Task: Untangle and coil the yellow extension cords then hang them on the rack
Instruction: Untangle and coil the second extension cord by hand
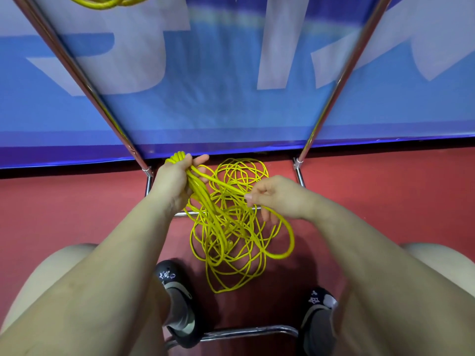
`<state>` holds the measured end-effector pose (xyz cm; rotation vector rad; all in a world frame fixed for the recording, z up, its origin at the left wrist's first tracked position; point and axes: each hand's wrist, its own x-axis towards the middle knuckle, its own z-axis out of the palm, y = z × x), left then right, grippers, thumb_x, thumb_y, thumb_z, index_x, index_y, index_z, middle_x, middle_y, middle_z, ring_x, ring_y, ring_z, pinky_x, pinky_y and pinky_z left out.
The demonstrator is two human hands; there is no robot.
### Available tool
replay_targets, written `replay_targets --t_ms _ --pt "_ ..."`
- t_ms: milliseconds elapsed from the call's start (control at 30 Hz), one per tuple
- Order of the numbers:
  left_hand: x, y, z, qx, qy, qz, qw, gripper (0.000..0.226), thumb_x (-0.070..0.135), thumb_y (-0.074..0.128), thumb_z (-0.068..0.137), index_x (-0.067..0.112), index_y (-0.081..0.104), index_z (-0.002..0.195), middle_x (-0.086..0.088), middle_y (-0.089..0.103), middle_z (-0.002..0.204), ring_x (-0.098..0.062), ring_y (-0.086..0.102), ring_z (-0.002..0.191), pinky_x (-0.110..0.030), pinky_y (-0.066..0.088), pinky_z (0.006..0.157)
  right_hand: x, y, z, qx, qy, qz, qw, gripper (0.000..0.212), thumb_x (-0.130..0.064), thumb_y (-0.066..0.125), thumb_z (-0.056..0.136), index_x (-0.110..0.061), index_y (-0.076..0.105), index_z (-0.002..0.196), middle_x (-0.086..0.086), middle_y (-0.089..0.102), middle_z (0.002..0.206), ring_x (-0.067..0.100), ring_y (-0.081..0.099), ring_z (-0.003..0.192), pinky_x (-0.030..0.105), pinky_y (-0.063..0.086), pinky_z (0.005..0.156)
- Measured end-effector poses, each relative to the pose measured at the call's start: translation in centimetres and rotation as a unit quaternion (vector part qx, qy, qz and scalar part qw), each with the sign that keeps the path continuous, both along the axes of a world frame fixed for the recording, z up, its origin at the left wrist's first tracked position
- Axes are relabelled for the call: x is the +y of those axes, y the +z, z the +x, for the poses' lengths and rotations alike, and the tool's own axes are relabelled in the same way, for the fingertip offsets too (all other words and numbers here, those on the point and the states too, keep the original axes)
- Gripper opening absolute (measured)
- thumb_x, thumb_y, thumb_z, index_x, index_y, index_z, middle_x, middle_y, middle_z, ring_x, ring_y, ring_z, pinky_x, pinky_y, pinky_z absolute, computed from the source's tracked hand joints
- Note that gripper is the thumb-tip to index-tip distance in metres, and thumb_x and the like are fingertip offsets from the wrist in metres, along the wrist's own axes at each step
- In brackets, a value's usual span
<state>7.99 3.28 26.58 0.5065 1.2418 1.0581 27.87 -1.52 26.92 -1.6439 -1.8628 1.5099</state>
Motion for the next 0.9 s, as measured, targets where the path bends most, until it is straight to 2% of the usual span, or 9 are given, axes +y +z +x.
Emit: replay_targets --t_ms 100,233,333,400,567,633,700,800,900 --pt "0.1 -0.3 0.0 0.015 -0.002 0.027 1.000 0.020 0.014 0.036 0.102 0.013 0.049 0.087 0.006 0.072 0.069 -0.006 0.057 0.044 -0.024 0.050 0.051 0.1 -0.1 0.2 -0.006 -0.023 -0.004 1.000 0.028 -0.028 0.051 0.095 -0.019 0.056 0.068 -0.002 0.057 0.050 0.009 0.046 0.035 0.017 0.037 0.040" --pt "0.6 0.0 -0.5 -0.043 0.039 0.045 0.997 0.014 0.012 0.032 0.103 0.010 0.046 0.102 -0.002 0.073 0.081 -0.012 0.069 0.063 -0.027 0.057 0.058 -0.2 -1.7 0.9 -0.092 0.038 -0.059 0.993 0.029 -0.036 0.047 0.095 -0.021 0.045 0.071 0.000 0.064 0.072 0.018 0.053 0.062 0.030 0.044 0.065" --pt "0.6 0.4 -0.6 -0.081 0.055 0.044 0.994 0.016 0.012 0.029 0.103 0.009 0.043 0.110 -0.008 0.066 0.094 -0.015 0.070 0.071 -0.028 0.055 0.065 -0.4 -2.2 1.5 -0.148 0.062 -0.032 0.986 0.029 -0.027 0.054 0.093 -0.024 0.037 0.070 -0.006 0.052 0.066 0.012 0.041 0.056 0.018 0.032 0.050" --pt "0.4 0.7 -0.3 -0.107 0.058 0.028 0.992 0.017 0.014 0.029 0.104 0.007 0.042 0.113 -0.006 0.067 0.090 -0.010 0.067 0.064 -0.026 0.053 0.066 -0.5 -2.2 1.8 -0.168 0.066 -0.014 0.983 0.024 -0.020 0.056 0.092 -0.023 0.040 0.075 -0.008 0.041 0.065 0.009 0.038 0.057 0.016 0.030 0.051" --pt "0.7 1.0 -0.8 -0.189 0.105 -0.024 0.976 0.023 0.016 0.040 0.100 0.009 0.048 0.080 0.002 0.056 0.056 -0.005 0.041 0.040 -0.020 0.043 0.048 -0.4 -2.3 2.1 -0.287 0.108 -0.010 0.952 0.031 -0.028 0.054 0.093 -0.014 0.045 0.067 0.003 0.043 0.066 0.020 0.043 0.076 0.025 0.030 0.064" --pt "0.9 0.9 -1.4 -0.225 0.095 -0.023 0.970 0.018 0.018 0.040 0.100 0.010 0.049 0.086 0.005 0.051 0.052 -0.005 0.038 0.037 -0.016 0.040 0.044 -0.4 -2.2 2.3 -0.289 0.093 -0.025 0.952 0.032 -0.033 0.048 0.096 -0.012 0.049 0.071 0.005 0.046 0.069 0.021 0.045 0.077 0.027 0.032 0.065" --pt "0.9 0.9 -1.9 -0.236 0.083 -0.021 0.968 0.012 0.019 0.040 0.099 0.010 0.048 0.097 0.006 0.053 0.053 -0.005 0.038 0.038 -0.016 0.040 0.044 -0.3 -2.1 2.5 -0.273 0.068 -0.025 0.959 0.033 -0.036 0.045 0.097 -0.007 0.059 0.090 0.009 0.054 0.081 0.024 0.051 0.083 0.031 0.040 0.071" --pt "0.8 1.2 -1.9 -0.185 0.050 -0.004 0.981 0.012 0.017 0.041 0.099 0.011 0.052 0.095 0.006 0.056 0.055 -0.004 0.041 0.039 -0.017 0.043 0.047 0.1 -1.7 3.1 -0.248 0.024 0.005 0.968 0.031 -0.034 0.050 0.095 -0.005 0.061 0.090 0.004 0.052 0.069 0.024 0.051 0.077 0.027 0.039 0.061" --pt "0.5 1.1 -1.2 -0.072 0.020 0.031 0.997 0.019 0.010 0.041 0.099 0.016 0.048 0.083 0.005 0.064 0.055 -0.006 0.055 0.043 -0.024 0.050 0.054 0.3 -1.0 4.0 -0.217 0.014 -0.014 0.976 0.014 -0.019 0.060 0.089 -0.006 0.063 0.092 -0.005 0.046 0.062 0.010 0.043 0.060 0.017 0.031 0.052"
